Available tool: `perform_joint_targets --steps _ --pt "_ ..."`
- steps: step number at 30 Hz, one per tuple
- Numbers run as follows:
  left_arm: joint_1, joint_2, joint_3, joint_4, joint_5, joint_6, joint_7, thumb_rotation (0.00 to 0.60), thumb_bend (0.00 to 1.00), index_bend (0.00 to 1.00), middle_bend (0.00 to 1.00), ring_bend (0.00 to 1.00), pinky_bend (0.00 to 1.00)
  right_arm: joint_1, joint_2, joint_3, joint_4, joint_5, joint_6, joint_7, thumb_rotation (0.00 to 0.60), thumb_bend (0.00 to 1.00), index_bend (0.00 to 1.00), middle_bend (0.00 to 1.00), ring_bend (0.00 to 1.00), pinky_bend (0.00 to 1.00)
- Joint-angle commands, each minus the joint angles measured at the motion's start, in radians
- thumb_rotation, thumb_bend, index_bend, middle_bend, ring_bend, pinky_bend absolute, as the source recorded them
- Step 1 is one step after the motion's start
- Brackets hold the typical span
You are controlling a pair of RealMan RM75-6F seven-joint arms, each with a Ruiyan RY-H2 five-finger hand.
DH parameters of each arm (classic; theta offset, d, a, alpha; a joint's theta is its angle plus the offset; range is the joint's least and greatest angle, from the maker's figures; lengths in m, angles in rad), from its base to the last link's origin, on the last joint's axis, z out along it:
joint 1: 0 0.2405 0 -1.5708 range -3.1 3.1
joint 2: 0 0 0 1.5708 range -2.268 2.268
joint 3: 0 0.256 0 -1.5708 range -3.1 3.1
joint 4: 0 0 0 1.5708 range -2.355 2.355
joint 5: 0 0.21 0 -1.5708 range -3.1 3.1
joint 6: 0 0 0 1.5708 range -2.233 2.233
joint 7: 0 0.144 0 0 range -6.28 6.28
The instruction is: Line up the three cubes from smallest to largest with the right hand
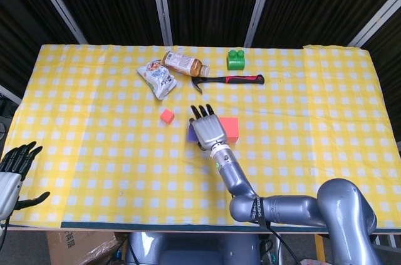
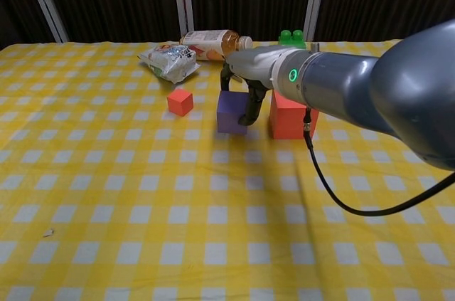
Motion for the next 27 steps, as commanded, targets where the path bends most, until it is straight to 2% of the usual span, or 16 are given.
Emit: perform_joint_targets --steps 1,27 --pt "0.0 0.001 -0.001 -0.002 -0.002 -0.001 0.0 0.6 0.04 0.0 0.0 0.0 0.04 -0.003 -0.002 0.001 0.013 -0.002 -0.01 0.009 0.6 0.43 0.46 0.02 0.0 0.0" --pt "-0.004 0.007 0.001 -0.012 -0.006 -0.011 -0.014 0.6 0.04 0.0 0.0 0.0 0.04 -0.006 -0.016 -0.005 0.083 0.0 -0.041 0.001 0.6 0.43 0.46 0.02 0.0 0.0"
